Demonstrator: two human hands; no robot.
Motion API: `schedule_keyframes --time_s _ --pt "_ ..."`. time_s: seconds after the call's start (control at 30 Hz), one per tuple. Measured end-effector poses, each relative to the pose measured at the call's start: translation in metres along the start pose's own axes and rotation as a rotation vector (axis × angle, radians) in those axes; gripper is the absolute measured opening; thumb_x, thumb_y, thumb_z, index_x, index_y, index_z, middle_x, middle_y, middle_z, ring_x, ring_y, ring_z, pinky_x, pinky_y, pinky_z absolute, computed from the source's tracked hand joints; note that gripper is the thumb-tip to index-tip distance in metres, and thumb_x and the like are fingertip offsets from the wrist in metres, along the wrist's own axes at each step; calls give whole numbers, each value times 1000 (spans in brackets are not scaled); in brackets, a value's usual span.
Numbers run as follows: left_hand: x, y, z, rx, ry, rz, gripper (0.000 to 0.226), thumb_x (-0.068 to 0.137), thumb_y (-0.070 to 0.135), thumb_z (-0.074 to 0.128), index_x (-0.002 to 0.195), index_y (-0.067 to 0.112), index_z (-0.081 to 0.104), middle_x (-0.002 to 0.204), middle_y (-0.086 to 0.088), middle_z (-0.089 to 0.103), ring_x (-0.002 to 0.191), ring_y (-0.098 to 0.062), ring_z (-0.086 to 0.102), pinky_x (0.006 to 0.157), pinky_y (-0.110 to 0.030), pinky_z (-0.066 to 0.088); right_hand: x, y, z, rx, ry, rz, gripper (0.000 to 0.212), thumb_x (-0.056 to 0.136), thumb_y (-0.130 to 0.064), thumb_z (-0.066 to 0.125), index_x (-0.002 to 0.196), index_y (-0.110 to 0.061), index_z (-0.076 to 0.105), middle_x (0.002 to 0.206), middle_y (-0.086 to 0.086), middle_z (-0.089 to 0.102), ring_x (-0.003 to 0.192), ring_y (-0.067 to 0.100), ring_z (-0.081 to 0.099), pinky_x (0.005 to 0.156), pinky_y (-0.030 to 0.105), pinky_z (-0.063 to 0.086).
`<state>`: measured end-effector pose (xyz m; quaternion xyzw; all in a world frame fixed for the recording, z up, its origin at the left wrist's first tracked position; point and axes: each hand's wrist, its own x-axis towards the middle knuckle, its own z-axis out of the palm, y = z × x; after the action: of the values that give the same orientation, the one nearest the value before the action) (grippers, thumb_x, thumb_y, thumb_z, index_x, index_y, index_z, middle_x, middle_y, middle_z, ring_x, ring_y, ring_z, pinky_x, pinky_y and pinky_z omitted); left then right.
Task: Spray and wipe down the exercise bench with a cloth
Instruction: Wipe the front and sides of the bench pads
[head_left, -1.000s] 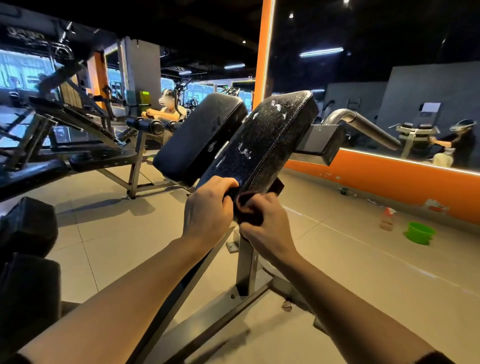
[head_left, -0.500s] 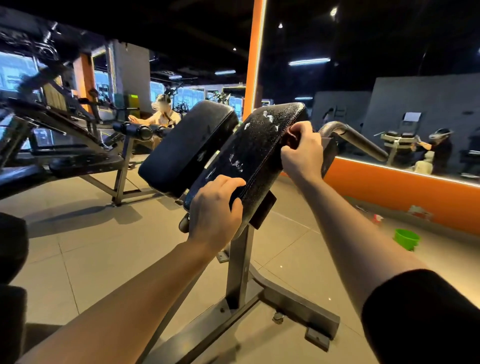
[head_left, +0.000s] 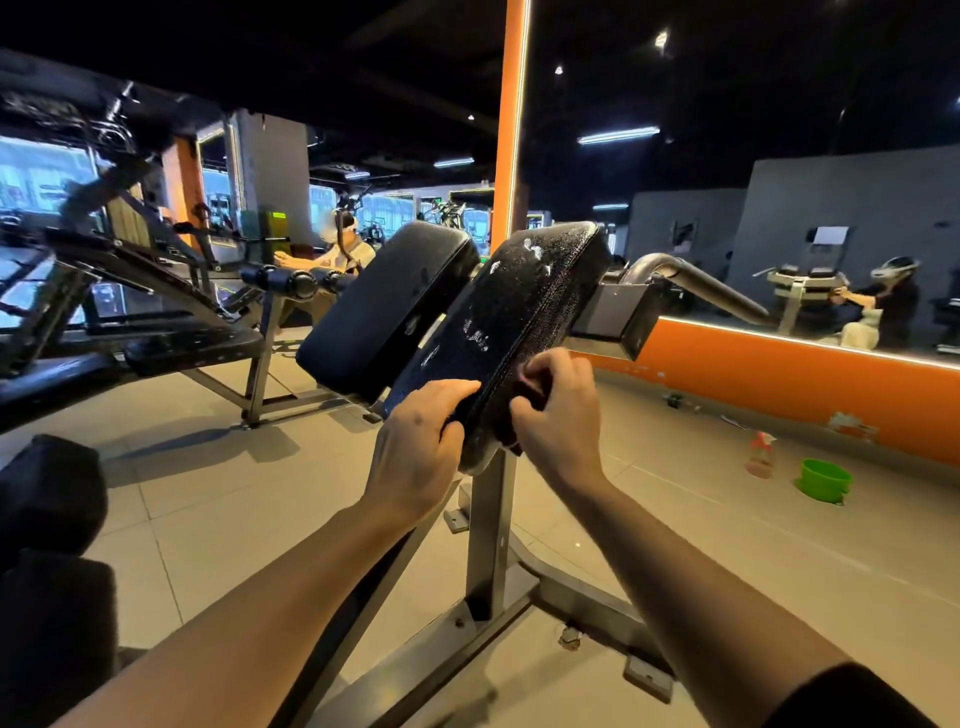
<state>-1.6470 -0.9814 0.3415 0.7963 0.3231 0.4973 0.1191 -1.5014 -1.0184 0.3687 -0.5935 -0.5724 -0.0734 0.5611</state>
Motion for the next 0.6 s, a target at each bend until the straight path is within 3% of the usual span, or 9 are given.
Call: schedule_keyframes --time_s 0.1,0.23,0.3,0.4,0.53,0.6 --pt "-10 -5 -5 5 1 -44 38 98 6 46 133 18 55 130 -1 58 113 -4 48 100 -26 44 29 -5 -2 61 25 138 38 83 -4 61 119 -12 50 123 9 43 110 22 45 100 32 42" --pt "-15 -9 -10 17 56 -62 37 96 3 47 129 18 59 127 1 60 108 1 47 92 -12 37 -38 -14 25 -66 -78 12 38 79 -1 62 114 -15 52 125 3 43 111 17 41 97 28 44" --pt "-16 -7 -9 -28 103 -50 35 96 3 48 125 17 61 122 2 61 106 0 50 93 -17 42 -64 -14 19 1 -192 -14 33 76 -2 66 104 -16 57 117 0 47 106 15 46 93 27 47" --pt "-11 6 -4 -108 116 5 28 98 12 49 123 20 61 116 5 61 104 -2 55 93 -27 49 -46 -18 -8 200 -192 4 31 72 6 64 93 -17 60 100 0 56 96 13 52 87 34 52" --pt "8 40 -1 -341 -37 42 39 99 31 50 136 37 41 116 19 55 110 7 55 86 -11 49 -5 -37 -38 634 -186 36 45 76 14 59 109 -15 49 106 6 60 100 16 60 83 31 56" --pt "25 54 0 -417 -49 35 43 99 33 49 139 37 35 122 17 52 115 0 53 87 -10 48 8 -38 -45 784 -229 120 47 81 15 57 115 -16 47 112 6 62 103 15 62 84 30 55"
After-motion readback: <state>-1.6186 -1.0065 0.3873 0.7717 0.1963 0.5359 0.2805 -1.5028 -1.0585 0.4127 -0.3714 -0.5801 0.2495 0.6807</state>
